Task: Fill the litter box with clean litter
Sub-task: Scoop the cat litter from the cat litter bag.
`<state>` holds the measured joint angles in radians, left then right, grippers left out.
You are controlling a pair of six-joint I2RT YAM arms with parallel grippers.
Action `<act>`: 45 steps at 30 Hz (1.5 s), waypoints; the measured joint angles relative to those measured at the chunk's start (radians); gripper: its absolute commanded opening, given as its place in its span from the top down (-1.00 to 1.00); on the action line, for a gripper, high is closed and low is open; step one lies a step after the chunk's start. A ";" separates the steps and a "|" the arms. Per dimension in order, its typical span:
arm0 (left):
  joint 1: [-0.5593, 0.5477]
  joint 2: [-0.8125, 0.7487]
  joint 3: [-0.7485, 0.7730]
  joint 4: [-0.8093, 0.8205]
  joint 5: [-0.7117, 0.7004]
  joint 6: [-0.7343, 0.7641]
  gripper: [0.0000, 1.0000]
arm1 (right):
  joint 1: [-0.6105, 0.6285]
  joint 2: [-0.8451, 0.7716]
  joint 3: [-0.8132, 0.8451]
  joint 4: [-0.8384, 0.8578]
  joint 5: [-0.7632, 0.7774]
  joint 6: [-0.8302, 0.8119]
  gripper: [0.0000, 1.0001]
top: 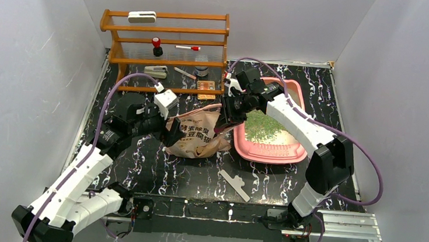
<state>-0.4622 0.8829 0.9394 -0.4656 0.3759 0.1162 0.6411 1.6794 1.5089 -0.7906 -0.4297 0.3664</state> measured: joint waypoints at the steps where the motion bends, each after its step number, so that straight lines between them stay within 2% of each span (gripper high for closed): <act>1: 0.003 -0.004 -0.007 0.003 -0.003 -0.011 -0.52 | 0.000 -0.001 -0.001 0.001 0.000 0.000 1.00; 4: 0.014 0.000 -0.023 0.017 -0.009 -0.045 -0.32 | 0.000 -0.002 -0.002 0.002 0.000 0.000 1.00; 7: 0.024 0.012 -0.039 0.042 -0.006 -0.072 0.06 | 0.000 -0.002 -0.002 0.002 0.000 0.000 1.00; 10: 0.028 0.010 -0.073 0.089 -0.002 -0.086 0.30 | 0.000 -0.002 -0.002 0.002 0.000 0.000 1.00; 15: 0.029 0.007 -0.114 0.153 0.030 -0.078 0.93 | 0.009 0.000 0.028 -0.040 0.019 -0.005 1.00; 16: 0.029 0.009 -0.114 0.158 0.044 -0.064 1.00 | 0.012 0.001 0.042 -0.055 0.029 -0.006 1.00; 24: 0.031 0.050 -0.105 0.167 0.119 0.026 1.00 | 0.020 0.000 0.185 -0.176 0.142 -0.026 1.00; 32: 0.034 0.036 -0.104 0.153 0.133 0.068 1.00 | 0.021 0.040 0.190 -0.198 0.123 -0.034 1.00; 36: 0.034 0.020 -0.106 0.143 0.121 0.074 1.00 | 0.014 0.092 0.168 -0.146 0.027 -0.039 1.00; 40: 0.034 0.013 -0.106 0.136 0.105 0.075 1.00 | 0.000 0.055 0.062 -0.037 -0.032 -0.019 1.00; 45: 0.034 0.010 -0.106 0.133 0.097 0.075 1.00 | -0.010 0.047 0.010 0.039 -0.079 0.008 1.00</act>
<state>-0.4286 0.8928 0.8330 -0.3325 0.4725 0.1909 0.6308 1.7267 1.5185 -0.7513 -0.5087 0.3740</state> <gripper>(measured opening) 0.016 0.348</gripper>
